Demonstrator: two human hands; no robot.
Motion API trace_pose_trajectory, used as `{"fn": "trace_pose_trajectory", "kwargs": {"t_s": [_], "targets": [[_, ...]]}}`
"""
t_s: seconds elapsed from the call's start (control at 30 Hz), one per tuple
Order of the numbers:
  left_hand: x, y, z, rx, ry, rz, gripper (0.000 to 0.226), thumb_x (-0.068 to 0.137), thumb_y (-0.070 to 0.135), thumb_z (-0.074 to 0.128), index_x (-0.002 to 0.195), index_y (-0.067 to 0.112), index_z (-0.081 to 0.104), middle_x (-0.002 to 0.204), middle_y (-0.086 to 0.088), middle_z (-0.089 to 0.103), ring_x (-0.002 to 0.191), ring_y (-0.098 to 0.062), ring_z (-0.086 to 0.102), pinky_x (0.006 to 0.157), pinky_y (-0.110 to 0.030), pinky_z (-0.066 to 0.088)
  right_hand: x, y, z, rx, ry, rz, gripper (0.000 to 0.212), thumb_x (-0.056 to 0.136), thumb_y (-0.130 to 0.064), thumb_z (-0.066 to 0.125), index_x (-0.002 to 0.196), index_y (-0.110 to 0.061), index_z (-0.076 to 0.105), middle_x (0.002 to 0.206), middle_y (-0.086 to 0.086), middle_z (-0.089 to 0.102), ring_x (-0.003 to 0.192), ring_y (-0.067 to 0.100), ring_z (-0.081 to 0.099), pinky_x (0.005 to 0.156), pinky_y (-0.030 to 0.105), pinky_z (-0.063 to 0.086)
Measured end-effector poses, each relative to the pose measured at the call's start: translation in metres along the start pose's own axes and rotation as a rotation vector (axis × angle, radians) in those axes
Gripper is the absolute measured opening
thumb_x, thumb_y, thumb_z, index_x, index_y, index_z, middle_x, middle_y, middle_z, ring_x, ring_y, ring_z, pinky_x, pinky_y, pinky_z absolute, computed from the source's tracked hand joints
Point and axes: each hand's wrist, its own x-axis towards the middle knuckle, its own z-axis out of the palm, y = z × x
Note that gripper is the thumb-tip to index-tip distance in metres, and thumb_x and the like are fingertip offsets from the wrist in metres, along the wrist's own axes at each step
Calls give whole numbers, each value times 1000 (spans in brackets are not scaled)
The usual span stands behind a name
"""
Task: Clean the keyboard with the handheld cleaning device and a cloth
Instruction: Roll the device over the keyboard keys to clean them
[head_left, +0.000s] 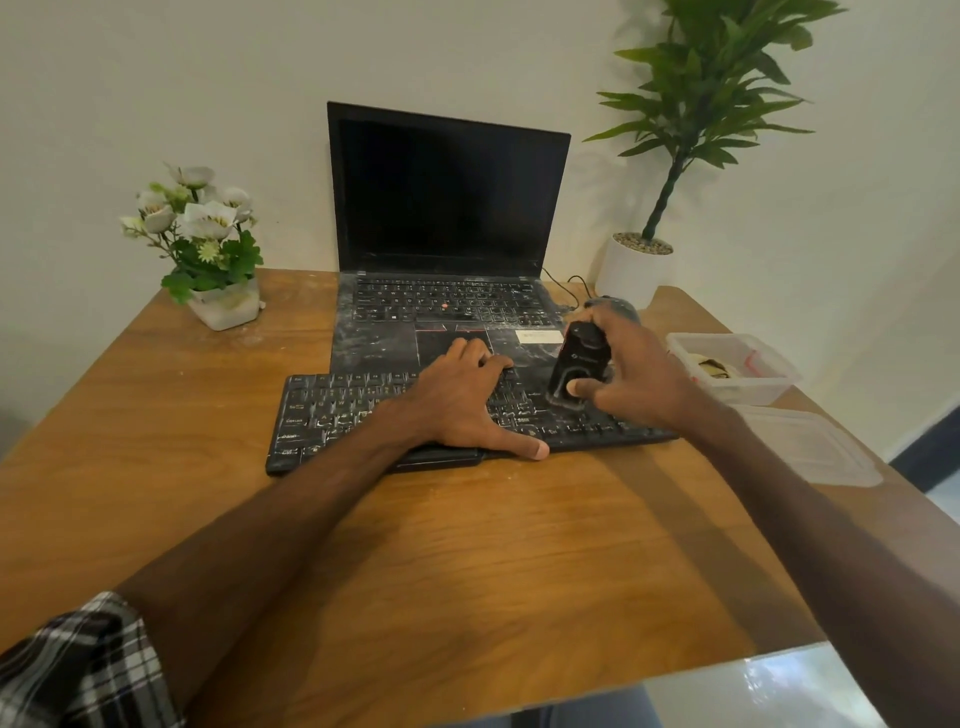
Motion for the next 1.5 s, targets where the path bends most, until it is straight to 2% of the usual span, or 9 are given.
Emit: {"fn": "trace_pose_trajectory", "kwargs": {"t_s": [0.23,0.37,0.5,0.73,0.87,1.0,1.23,1.33,1.5], "targets": [[1,0,0,-2,-1,2,133,58,100,58,161,21,28,145,-3,37,132,-20,33,107,-40,39,-1,4,-19,61,-150,11,61,76,-10,85,125,-20,51,109,-8,63,102,11,63,79,21,54],[0,1,-1,-5,-10,-2,135,57,101,57,161,21,27,146,-3,36,132,-21,33,108,-41,40,-8,3,0,3,-37,-13,56,78,-12,84,119,-24,48,101,-17,58,92,1,58,66,10,45],[0,0,0,-3,-7,-2,134,57,102,57,161,21,28,145,-3,37,131,-21,33,109,-41,41,-4,5,-12,52,-173,4,60,78,-10,84,125,-22,50,106,-11,61,97,4,61,70,14,50],[0,0,0,-4,-3,4,135,56,102,56,161,21,28,146,-3,37,132,-21,33,108,-41,41,-11,22,2,-22,22,50,63,78,-17,85,127,-26,45,104,-13,57,102,10,57,71,12,41],[0,-1,0,-2,-2,7,135,56,102,56,160,21,29,145,-4,38,131,-20,34,108,-41,42,-12,25,-1,26,72,81,63,75,-21,87,124,-24,48,106,-8,64,102,14,62,82,28,53],[0,0,0,4,-14,1,136,55,103,54,160,21,28,145,-3,37,130,-20,34,108,-41,42,-17,18,7,19,55,69,59,78,-17,85,121,-25,46,96,-21,55,88,-4,54,66,10,40],[-2,0,1,0,-8,-2,136,56,103,56,161,21,29,144,-3,38,130,-21,34,108,-41,42,-20,18,13,33,112,52,57,76,-16,86,117,-26,47,93,-19,58,84,-4,57,65,9,40],[-2,-1,2,-12,-4,-1,136,56,103,56,161,22,28,144,-2,38,131,-21,34,109,-42,42,-16,17,-1,155,55,113,59,76,-14,86,122,-24,50,103,-11,62,98,7,60,78,20,49],[1,-3,2,4,-21,1,138,54,106,52,162,23,26,145,-2,37,133,-21,33,110,-43,42,-8,34,-37,102,260,194,61,74,-13,87,122,-17,52,104,-6,61,96,13,60,72,19,46]]}}
